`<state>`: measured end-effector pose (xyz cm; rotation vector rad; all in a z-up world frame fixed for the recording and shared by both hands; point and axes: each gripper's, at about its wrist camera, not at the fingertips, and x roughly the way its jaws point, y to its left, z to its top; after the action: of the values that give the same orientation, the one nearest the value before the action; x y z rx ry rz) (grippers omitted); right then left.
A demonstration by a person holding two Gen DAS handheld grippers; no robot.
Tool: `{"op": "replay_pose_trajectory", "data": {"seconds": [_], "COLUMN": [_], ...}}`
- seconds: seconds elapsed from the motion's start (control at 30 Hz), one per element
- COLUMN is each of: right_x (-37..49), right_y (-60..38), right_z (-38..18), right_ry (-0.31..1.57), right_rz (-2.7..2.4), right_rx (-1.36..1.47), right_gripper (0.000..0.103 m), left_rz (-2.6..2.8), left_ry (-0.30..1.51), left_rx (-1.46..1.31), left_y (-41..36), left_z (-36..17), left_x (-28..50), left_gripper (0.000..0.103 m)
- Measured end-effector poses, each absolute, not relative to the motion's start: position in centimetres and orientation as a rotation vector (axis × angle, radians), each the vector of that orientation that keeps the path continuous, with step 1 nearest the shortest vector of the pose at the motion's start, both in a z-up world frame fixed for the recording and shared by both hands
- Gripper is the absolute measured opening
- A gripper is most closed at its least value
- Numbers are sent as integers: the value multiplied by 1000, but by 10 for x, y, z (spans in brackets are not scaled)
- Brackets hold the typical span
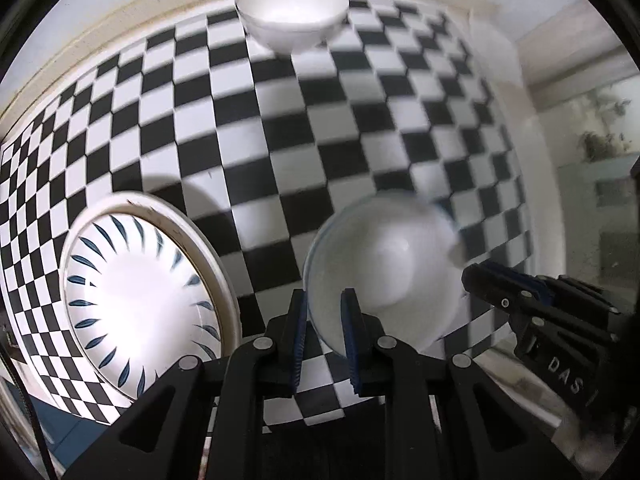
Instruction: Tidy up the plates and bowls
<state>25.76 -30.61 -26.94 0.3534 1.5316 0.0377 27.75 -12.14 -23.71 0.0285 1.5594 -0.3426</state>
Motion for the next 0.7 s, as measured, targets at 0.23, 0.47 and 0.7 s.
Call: {"op": "replay_pose_trajectory", "data": {"seconds": [0.23, 0.47, 0.7], "right_x": [290, 364, 448], "right_y": [-332, -349, -353], "right_z": [-214, -204, -237], "right_ry": [1428, 1375, 1381], "right_rz": [63, 108, 138], "right_rx": [378, 431, 484], "right_gripper": [29, 42, 42], "left_rz": [-283, -191, -150], "left_ry": [1474, 1495, 1549], "left_rx": [-121, -221, -269], "left_y": [-93, -76, -80], "left_z": [-196, -211, -246], "left_x": [333, 409, 473], "left_gripper": [24, 24, 24]}}
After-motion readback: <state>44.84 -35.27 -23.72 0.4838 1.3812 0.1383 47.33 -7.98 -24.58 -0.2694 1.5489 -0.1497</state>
